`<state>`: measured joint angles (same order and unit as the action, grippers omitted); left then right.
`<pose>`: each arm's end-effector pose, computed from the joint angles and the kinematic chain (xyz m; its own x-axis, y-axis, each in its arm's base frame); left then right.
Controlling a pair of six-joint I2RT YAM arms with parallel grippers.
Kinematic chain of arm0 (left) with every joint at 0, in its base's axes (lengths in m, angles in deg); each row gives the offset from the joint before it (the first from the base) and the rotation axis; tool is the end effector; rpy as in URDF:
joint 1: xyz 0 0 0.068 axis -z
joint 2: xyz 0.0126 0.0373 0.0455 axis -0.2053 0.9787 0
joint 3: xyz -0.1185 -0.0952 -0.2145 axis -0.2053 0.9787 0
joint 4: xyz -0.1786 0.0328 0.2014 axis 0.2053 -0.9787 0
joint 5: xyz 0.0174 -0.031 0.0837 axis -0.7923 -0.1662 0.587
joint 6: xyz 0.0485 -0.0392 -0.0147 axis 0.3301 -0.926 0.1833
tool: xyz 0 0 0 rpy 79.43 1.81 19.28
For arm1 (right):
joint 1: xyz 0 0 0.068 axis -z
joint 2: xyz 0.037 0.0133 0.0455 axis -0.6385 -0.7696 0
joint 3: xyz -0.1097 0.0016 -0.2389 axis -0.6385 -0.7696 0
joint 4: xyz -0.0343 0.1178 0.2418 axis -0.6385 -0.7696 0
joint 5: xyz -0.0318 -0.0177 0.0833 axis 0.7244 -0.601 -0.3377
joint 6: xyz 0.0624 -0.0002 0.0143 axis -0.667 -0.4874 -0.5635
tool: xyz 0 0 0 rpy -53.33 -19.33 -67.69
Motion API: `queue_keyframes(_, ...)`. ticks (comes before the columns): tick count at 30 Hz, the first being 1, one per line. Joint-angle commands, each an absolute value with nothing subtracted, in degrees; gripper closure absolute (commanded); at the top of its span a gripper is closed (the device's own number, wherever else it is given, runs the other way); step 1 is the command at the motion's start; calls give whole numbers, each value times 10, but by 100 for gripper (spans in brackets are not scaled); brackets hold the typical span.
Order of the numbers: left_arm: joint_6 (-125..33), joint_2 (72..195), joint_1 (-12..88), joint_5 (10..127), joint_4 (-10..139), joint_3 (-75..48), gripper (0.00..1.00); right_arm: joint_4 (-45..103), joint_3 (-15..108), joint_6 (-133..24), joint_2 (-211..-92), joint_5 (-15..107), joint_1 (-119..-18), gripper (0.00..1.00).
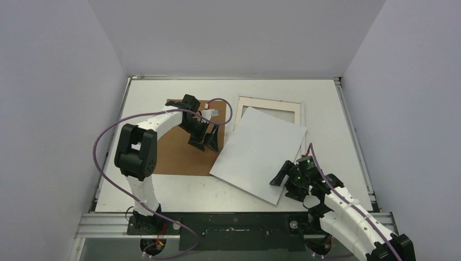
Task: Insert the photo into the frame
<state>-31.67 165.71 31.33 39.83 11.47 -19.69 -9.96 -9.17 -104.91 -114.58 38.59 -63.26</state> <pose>0.3379 -0.1513 0.1697 -0.9086 0.3680 -0.1976 0.4106 0.6997 -0.5847 0.1328 0.0715 0.1317 -0.8568 0.5131 -0.0525 0.4228 0.7570 0.4982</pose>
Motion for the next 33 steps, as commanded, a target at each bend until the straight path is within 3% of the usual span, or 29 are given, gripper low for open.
queue_keyframes(1,-328,1677,321,391,164,-187,1,-24,-136,-1098,-1117,339,-630,15)
queue_keyframes(6,-341,1691,331,375,194,-177,0,11,-151,-1120,-1095,338,-631,17)
queue_keyframes(7,-342,1694,333,371,195,-178,5,5,-145,-1119,-1091,346,-631,18)
queue_keyframes(19,-352,1707,358,348,202,-175,22,4,-28,-1102,-1053,384,-631,21)
queue_keyframes(25,-338,1712,360,356,193,-168,35,-7,-6,-1089,-1079,413,-631,21)
queue_keyframes(33,-330,1700,363,371,187,-164,39,-10,-32,-1097,-1135,477,-631,29)
